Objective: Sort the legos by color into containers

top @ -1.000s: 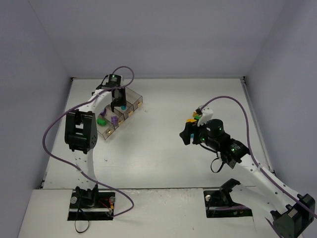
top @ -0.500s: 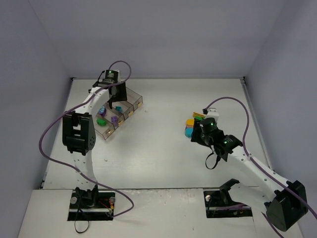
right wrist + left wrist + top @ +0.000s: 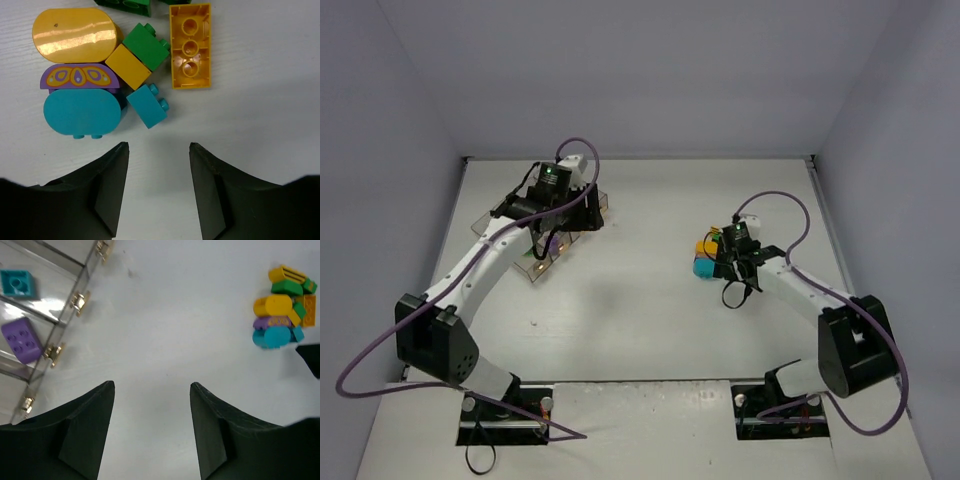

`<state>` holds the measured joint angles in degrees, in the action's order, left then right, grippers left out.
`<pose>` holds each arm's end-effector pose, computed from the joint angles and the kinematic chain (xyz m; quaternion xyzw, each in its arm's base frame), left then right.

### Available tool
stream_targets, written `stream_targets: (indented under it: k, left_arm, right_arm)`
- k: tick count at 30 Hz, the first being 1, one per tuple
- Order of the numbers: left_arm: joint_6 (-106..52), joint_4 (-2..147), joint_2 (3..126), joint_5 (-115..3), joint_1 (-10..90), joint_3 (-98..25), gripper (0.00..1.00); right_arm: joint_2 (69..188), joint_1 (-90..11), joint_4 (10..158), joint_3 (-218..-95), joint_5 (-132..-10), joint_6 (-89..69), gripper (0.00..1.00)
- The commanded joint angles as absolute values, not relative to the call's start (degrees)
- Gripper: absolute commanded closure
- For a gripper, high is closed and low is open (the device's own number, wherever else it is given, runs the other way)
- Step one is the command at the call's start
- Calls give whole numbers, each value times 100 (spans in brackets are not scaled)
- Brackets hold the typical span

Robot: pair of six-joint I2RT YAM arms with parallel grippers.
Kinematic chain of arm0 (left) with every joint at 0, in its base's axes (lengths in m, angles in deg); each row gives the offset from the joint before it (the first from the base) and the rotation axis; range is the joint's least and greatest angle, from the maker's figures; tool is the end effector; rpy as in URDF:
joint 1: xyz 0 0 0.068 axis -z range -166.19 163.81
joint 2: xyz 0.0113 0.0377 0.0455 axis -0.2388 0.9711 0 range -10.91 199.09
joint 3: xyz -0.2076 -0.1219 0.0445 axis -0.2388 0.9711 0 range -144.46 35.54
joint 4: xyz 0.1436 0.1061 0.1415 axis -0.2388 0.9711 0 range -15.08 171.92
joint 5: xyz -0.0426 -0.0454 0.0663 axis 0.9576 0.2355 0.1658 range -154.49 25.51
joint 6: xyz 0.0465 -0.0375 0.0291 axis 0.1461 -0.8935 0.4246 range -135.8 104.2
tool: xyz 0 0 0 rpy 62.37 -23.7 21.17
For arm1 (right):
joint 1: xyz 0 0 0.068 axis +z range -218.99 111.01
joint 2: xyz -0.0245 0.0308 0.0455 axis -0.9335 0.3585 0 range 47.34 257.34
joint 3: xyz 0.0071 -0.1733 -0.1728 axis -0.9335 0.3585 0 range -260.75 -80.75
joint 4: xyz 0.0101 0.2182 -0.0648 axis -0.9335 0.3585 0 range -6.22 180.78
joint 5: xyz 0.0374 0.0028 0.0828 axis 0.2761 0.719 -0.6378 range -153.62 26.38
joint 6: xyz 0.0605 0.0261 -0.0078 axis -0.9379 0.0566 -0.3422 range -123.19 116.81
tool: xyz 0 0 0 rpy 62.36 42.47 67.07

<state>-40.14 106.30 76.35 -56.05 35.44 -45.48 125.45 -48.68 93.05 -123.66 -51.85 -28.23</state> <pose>0.2971 -0.1261 0.3081 0.0113 0.8954 -0.2327 0.3794 0.2535 0.0824 0.1843 0.0775 0.9148 0.0611 0.3916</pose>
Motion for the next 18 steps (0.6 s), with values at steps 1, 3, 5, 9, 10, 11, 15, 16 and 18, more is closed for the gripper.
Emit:
stream_targets:
  k: [1,3,5,9,10,11,15,16,18]
  left_arm:
    - [-4226,10656,6997,-5395,3684,-4173,44]
    - [-4261,10682,6609,-5377,3737,-3875,44]
    - [-4287,10717,6276,-5403,3746,-3716,44]
    - [-4279,10823,5967,-5447,3746,-3425,44]
    - [-4279,10841,5932,-5456,3746,-3364,44]
    - [-4279,10858,5897,-5448,3754,-3337,44]
    - [-4305,10885,5809,-5377,3746,-3249,44]
    - [-4296,10893,5774,-5377,3746,-3241,44]
    - [-4279,10937,5765,-5386,3754,-3249,44]
  right_arm:
    - [12828,-4913,8853,-12706,-5017,-2543,53]
    - [13056,-4957,8782,-12733,-5000,-2490,55]
    - [13276,-5035,8738,-12829,-5069,-2411,58]
    - [13532,-5106,8738,-12996,-5149,-2262,61]
    - [13567,-5124,8738,-13023,-5149,-2209,62]
    - [13620,-5159,8729,-13058,-5166,-2182,63]
    - [13743,-5282,8668,-13093,-5465,-2033,64]
    - [13778,-5291,8668,-13093,-5544,-1998,64]
    - [13778,-5326,8659,-13076,-5649,-1866,64]
